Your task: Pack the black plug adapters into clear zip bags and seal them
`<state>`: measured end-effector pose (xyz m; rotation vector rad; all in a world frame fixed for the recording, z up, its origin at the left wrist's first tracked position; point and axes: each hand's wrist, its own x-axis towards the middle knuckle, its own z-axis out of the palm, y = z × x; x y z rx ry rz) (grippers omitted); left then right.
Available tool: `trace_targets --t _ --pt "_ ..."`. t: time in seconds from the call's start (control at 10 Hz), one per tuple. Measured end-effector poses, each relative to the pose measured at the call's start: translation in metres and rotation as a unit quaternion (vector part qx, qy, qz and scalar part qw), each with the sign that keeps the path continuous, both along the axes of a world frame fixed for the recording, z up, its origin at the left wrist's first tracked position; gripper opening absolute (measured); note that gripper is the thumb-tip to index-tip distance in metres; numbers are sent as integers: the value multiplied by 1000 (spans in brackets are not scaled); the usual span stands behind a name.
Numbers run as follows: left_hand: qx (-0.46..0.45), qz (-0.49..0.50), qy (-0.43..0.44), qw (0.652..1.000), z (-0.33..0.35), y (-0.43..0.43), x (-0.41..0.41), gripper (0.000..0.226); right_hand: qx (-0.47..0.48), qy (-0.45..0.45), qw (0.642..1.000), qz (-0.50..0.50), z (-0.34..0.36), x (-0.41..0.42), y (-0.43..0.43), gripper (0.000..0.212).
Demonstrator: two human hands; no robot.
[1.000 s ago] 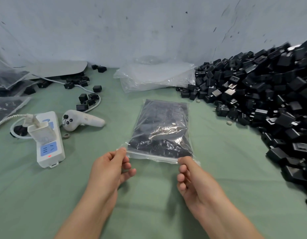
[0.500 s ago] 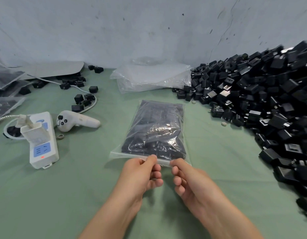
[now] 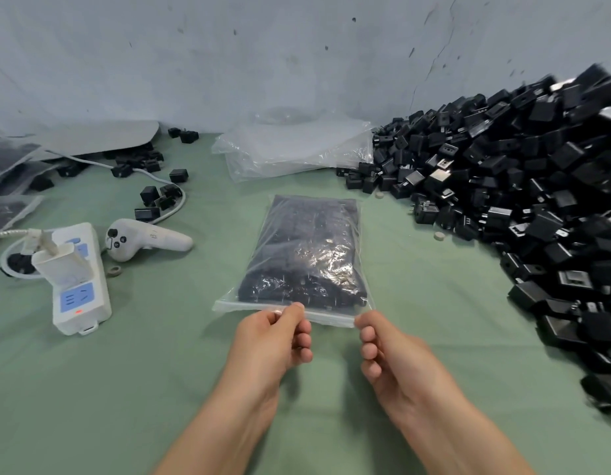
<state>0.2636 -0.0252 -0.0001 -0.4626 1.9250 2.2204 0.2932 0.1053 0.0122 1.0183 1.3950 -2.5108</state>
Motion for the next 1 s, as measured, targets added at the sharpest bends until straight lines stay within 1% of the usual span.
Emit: trace_targets --t 0.1,0.2,0.4,0.5,0.6,0.7,0.8,0.9,1.0 --pt "-9 15 4 1000 -1 0 -2 28 7 8 1000 -22 -1 3 0 37" --pt "-5 60 1 998 -1 -12 -8 27 6 15 999 -40 -2 4 2 31" --pt "-11 122 0 992 -3 -36 -12 25 19 25 999 -45 -3 9 1 29" --pt "-25 152 9 988 -5 -43 -17 27 25 30 998 -42 -3 12 -2 32" --pt "-57 182 28 981 -6 -47 -21 29 26 39 998 -39 -4 14 -5 34" --pt "-79 199 39 976 -8 -47 -23 29 24 47 998 -35 -6 15 -9 31" --pt "-54 228 30 972 -6 -51 -27 28 8 63 996 -65 -7 15 -5 25" --pt "7 258 -7 966 0 -65 -38 25 35 72 989 -125 -5 18 24 23" --pt "12 220 -25 975 1 -75 -36 27 79 81 986 -126 -1 24 49 23"
